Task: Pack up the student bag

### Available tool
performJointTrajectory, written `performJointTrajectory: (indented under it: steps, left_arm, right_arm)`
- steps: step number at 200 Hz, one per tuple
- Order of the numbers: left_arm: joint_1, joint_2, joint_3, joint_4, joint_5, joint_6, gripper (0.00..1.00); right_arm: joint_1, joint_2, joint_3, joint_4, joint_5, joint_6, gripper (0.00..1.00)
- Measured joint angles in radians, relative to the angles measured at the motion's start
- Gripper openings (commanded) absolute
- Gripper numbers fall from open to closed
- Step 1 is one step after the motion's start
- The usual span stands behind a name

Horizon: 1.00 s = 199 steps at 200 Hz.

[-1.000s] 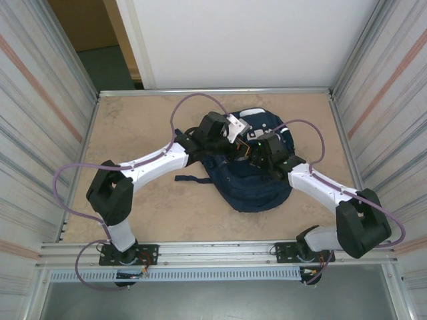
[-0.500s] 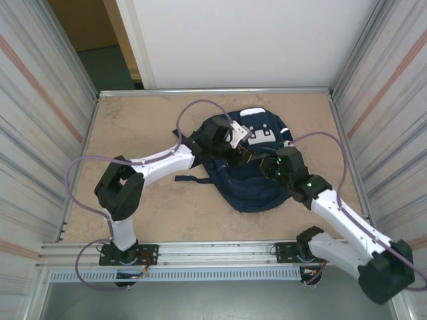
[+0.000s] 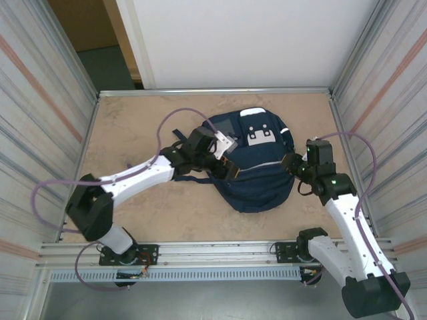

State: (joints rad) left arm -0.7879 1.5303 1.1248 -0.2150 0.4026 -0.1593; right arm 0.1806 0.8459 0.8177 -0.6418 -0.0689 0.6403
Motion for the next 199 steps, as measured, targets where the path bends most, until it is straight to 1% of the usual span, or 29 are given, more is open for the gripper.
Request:
performJointTrajectory:
  steps: [19,33,45,62,88,105,119,137,144,151,162,178,184,199]
  left_arm:
    - [0.060,-0.032,-0.021,0.006,-0.003,-0.032,0.59]
    - [0.103,0.006,-0.002,-0.006,-0.019,-0.056,0.58]
    - [0.127,0.077,0.041,-0.031,-0.032,-0.074,0.58]
    - [0.130,0.181,0.096,-0.049,-0.034,-0.094,0.57]
    - [0.127,0.298,0.153,-0.078,-0.034,-0.137,0.51]
    - [0.127,0.346,0.182,-0.091,-0.029,-0.168,0.50]
    - [0.127,0.378,0.209,-0.101,-0.019,-0.191,0.48]
    - [0.127,0.401,0.236,-0.110,-0.003,-0.226,0.47]
    - [0.127,0.404,0.238,-0.110,-0.001,-0.237,0.42]
    - [0.128,0.404,0.238,-0.110,0.001,-0.251,0.33]
    - [0.134,0.404,0.238,-0.107,0.010,-0.272,0.18]
    - [0.154,0.403,0.222,-0.082,0.049,-0.301,0.03]
    - [0.163,0.403,0.211,-0.066,0.067,-0.320,0.00]
    - [0.184,0.390,0.158,-0.003,0.087,-0.343,0.00]
  right_arm:
    - [0.000,0.053,0.032,0.006,-0.049,-0.003,0.38]
    - [0.000,0.095,0.034,0.013,-0.077,-0.002,0.39]
    - [0.000,0.133,0.034,0.013,-0.093,0.000,0.40]
    - [0.000,0.185,0.033,0.025,-0.097,0.003,0.42]
    - [-0.006,0.254,0.027,0.045,-0.090,0.006,0.45]
    - [-0.011,0.293,0.008,0.062,-0.080,0.010,0.51]
    - [-0.014,0.325,-0.012,0.077,-0.066,0.014,0.50]
    - [-0.026,0.367,-0.033,0.099,-0.059,0.020,0.45]
    - [-0.031,0.380,-0.041,0.111,-0.059,0.026,0.42]
    - [-0.033,0.392,-0.048,0.125,-0.059,0.028,0.39]
    - [-0.037,0.407,-0.062,0.154,-0.061,0.032,0.39]
    - [-0.037,0.438,-0.081,0.200,-0.067,0.032,0.40]
    - [-0.037,0.456,-0.085,0.217,-0.071,0.033,0.40]
    - [-0.027,0.502,-0.086,0.255,-0.082,0.036,0.41]
